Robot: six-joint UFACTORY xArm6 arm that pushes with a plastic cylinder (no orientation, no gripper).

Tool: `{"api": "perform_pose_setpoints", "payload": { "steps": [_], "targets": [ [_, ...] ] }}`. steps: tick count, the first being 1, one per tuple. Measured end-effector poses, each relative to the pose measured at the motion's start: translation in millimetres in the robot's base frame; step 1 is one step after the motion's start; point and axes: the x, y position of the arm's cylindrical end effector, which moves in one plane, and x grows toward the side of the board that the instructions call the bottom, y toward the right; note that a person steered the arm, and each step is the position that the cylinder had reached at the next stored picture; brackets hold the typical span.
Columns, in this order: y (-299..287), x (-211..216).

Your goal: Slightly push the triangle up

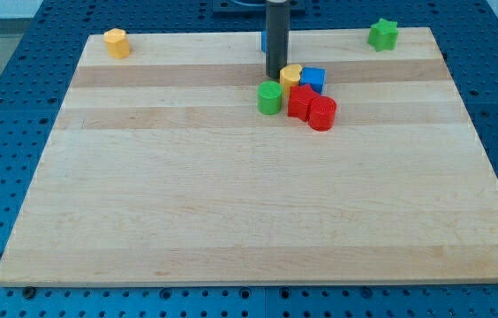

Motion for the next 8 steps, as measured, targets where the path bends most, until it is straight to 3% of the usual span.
{"api": "perform_pose_setpoints", "payload": {
  "steps": [2, 8],
  "targets": [
    [-4.1, -21.2],
    [-18.4, -27.1]
  ]
}}
